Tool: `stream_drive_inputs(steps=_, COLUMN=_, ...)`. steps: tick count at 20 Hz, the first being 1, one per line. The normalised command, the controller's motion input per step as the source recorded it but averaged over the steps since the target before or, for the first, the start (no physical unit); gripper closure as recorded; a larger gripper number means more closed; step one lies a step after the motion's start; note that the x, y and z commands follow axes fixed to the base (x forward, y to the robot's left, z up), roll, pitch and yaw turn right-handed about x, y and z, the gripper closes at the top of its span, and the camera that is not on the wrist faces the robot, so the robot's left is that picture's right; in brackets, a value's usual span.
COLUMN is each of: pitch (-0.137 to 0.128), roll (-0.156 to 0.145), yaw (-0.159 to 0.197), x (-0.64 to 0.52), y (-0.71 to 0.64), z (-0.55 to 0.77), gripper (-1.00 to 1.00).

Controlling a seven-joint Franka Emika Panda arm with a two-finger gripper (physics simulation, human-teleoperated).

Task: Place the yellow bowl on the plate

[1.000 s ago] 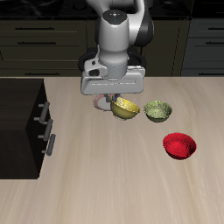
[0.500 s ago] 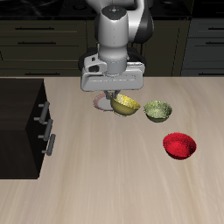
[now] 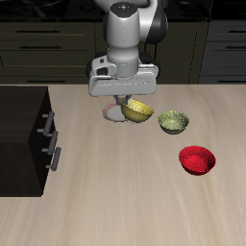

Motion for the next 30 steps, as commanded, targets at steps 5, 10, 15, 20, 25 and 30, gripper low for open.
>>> stream_drive_inputs(steps=5, pitch=-0.001, roll=0.021, yaw=-0.007, x=-0.16, y=0.06, z=-0.01, gripper=1.00)
stream_drive_inputs(steps=10, pitch=0.008, roll=-0.006, yaw=-0.012, x=-0.15, y=-0.05, z=-0.04, gripper=1.00)
stream_drive_inputs(steps=15, pitch=0.007, roll=0.001, yaw=-0.005, x=-0.27, y=-0.07, z=-0.06, gripper=1.00)
stream_drive_inputs(steps=20, pitch=-0.020, roll=0.001, yaw=-0.017, x=-0.26, y=-0.09, z=0.07, gripper=1.00)
stream_drive_inputs(steps=25, pitch=-0.025, roll=0.007, yaw=-0.010, x=-0.26, y=-0.01, z=0.10, gripper=1.00)
stream_drive_inputs(steps=30, pitch=-0.025, roll=0.005, yaw=0.007, x=-0.34, y=-0.02, z=0.09, gripper=1.00)
